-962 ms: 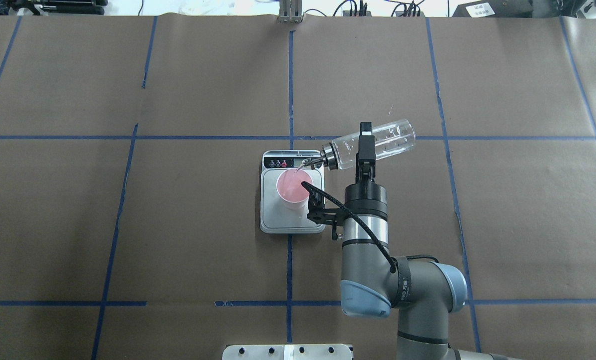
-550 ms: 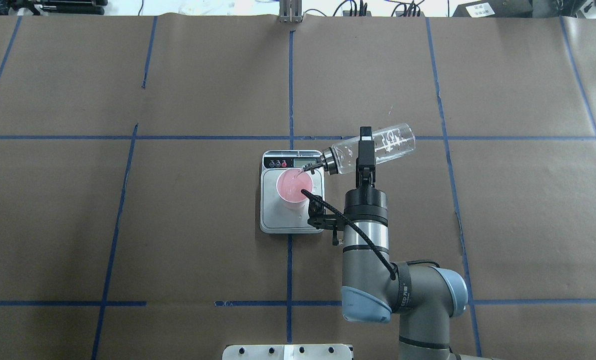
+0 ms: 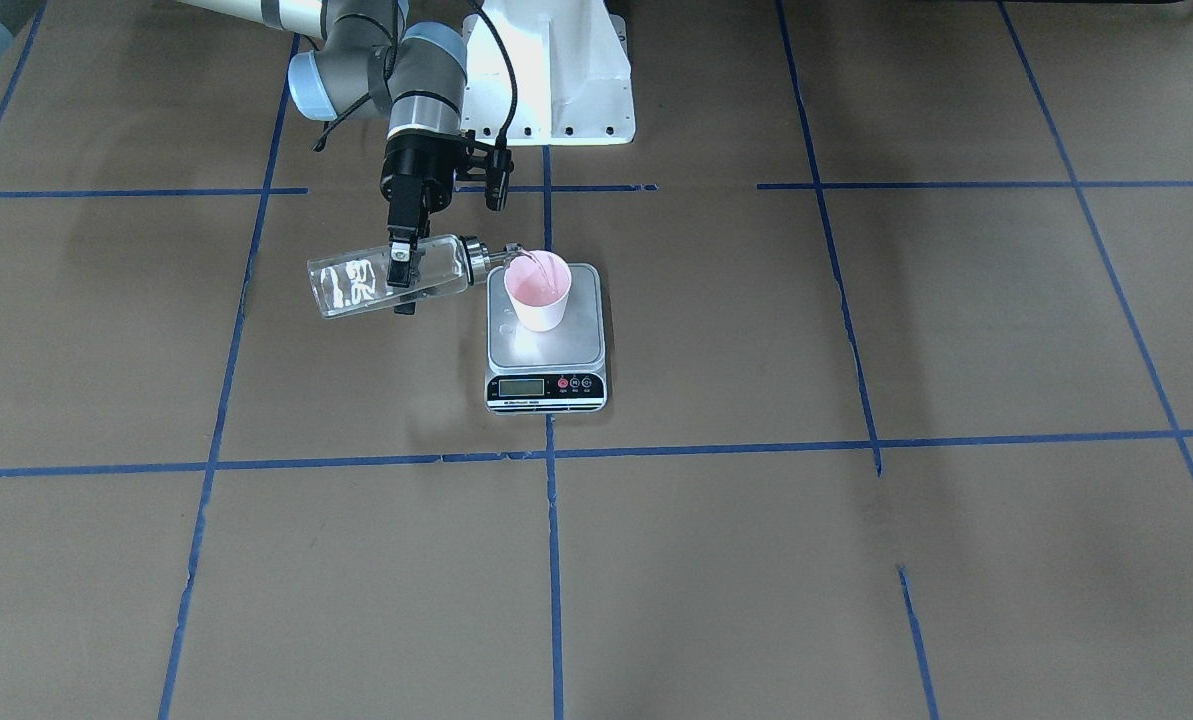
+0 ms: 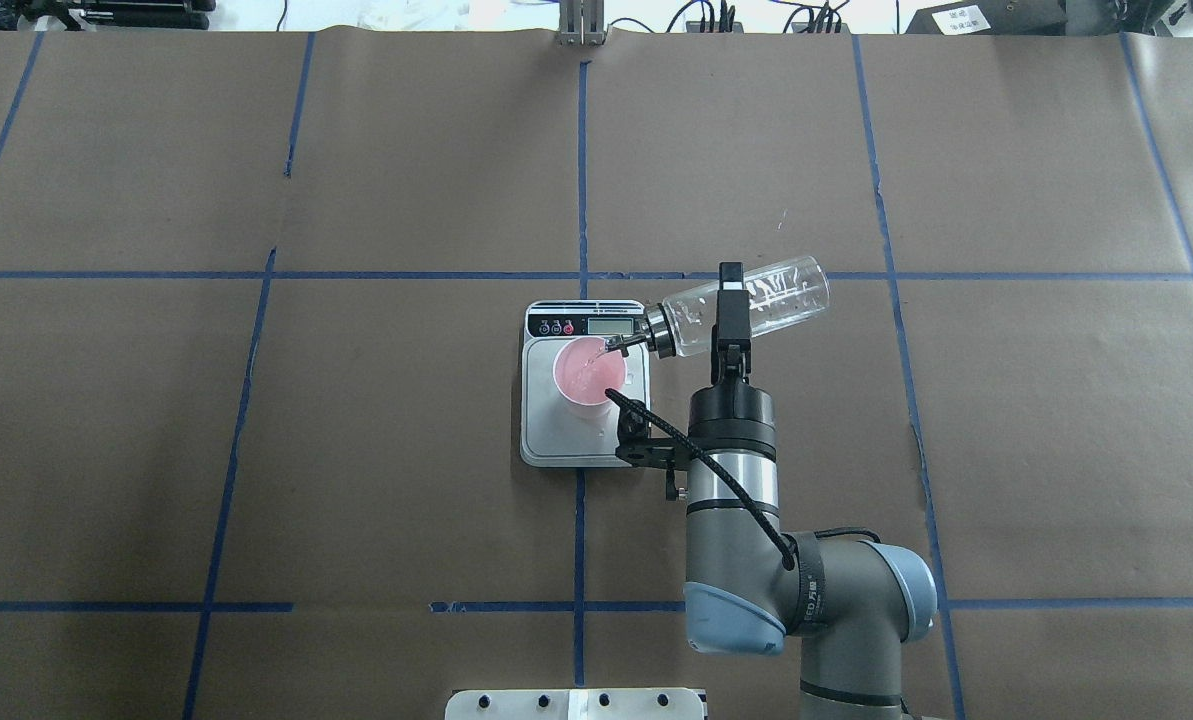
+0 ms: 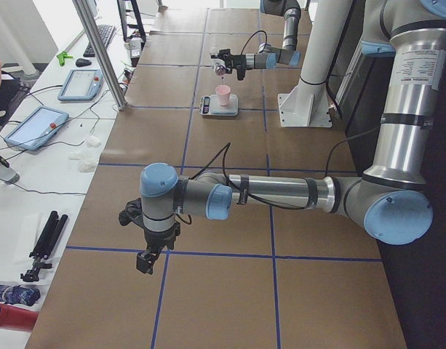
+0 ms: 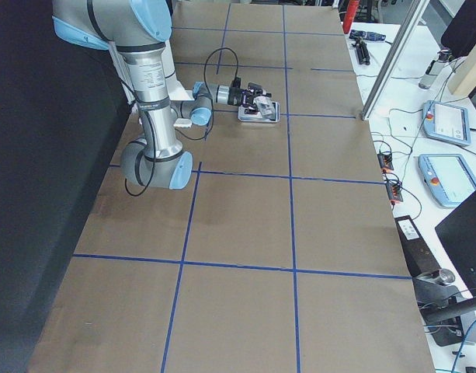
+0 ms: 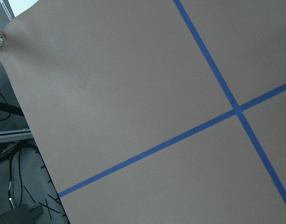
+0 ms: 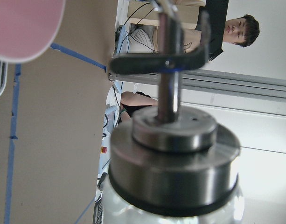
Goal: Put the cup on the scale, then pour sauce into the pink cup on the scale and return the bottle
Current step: 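Tilt the bottle with the right gripper to pour into the cup, then tilt the bottle upright and move it back with the right gripper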
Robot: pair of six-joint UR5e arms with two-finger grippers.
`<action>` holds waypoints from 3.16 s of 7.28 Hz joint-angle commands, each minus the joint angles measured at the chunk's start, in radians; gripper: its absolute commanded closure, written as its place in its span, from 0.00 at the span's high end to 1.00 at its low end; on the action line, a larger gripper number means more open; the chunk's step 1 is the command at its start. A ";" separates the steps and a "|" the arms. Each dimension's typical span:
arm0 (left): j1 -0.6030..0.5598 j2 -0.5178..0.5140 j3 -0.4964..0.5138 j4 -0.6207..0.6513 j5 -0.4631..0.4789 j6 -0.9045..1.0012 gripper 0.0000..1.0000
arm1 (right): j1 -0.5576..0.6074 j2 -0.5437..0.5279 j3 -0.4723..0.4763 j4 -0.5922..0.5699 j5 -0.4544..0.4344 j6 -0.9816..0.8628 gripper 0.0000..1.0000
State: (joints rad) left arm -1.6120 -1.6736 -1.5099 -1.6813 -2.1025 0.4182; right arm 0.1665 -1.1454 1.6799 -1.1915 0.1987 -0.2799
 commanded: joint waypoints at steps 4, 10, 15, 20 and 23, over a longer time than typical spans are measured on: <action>-0.009 0.000 -0.004 0.000 -0.001 0.001 1.00 | -0.010 -0.008 -0.008 0.073 0.007 0.074 0.00; -0.034 -0.012 -0.012 0.000 0.004 0.001 1.00 | -0.008 -0.110 -0.009 0.344 0.145 0.564 0.00; -0.049 -0.014 -0.039 0.006 0.004 0.001 1.00 | 0.008 -0.165 0.001 0.460 0.212 0.913 0.00; -0.071 -0.006 -0.127 0.070 0.006 -0.001 1.00 | 0.146 -0.295 0.042 0.460 0.439 1.189 0.00; -0.071 -0.012 -0.127 0.071 0.009 -0.004 1.00 | 0.180 -0.371 0.090 0.461 0.516 1.266 0.00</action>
State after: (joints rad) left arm -1.6818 -1.6849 -1.6349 -1.6117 -2.0947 0.4149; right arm 0.3372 -1.4834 1.7475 -0.7310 0.6895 0.9619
